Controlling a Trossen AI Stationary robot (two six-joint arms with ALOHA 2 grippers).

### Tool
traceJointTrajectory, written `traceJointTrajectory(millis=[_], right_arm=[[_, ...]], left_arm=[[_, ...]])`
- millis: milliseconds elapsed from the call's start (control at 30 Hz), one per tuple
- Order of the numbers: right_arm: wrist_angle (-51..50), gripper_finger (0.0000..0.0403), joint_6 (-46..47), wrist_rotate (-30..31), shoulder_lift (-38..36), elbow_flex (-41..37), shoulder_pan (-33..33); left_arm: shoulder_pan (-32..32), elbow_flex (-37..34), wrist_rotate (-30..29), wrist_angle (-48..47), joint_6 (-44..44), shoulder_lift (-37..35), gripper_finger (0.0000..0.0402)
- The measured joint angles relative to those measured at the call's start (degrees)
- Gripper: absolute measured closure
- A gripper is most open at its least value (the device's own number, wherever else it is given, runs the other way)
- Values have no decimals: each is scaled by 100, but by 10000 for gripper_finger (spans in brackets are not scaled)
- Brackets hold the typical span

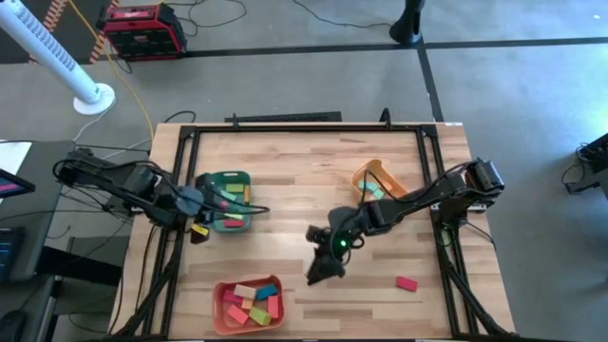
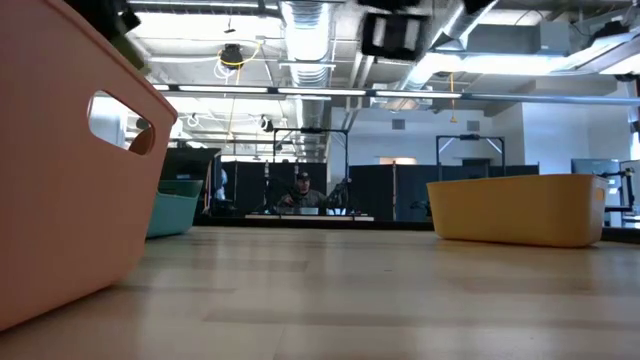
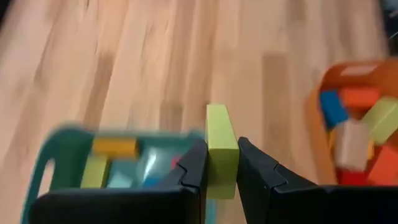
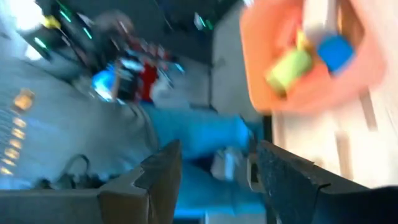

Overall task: Sort blocks by size
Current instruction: Put the thin light green rectangular block into the green bin

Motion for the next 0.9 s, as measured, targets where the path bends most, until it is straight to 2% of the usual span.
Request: traceJointTrajectory(millis=[133, 267, 367, 467, 667, 767, 900], right_arm=[[-1223, 168, -363, 6, -202, 0, 270], [-2637, 168, -618, 362, -510, 0, 538], [-3689, 168, -671, 849, -842, 0, 775], [-4580, 168, -575, 1602, -1207, 0, 1116], [-6394, 168, 409, 3191, -1793, 2, 2246], [-7031, 168, 1247, 3577, -1858, 2, 2978], [-7466, 168, 2320, 3800, -1733, 2, 3945]], left_arm=[[14, -69, -270, -632, -447, 112, 350], [274, -275, -369, -923, -626, 352, 350], [523, -421, -382, -1027, -703, 584, 350], [723, -455, -393, -998, -684, 772, 350], [1076, -459, -389, -899, -264, 1099, 347], [1222, -459, -314, -790, -148, 1196, 346], [1375, -460, -269, -759, -116, 1236, 344]])
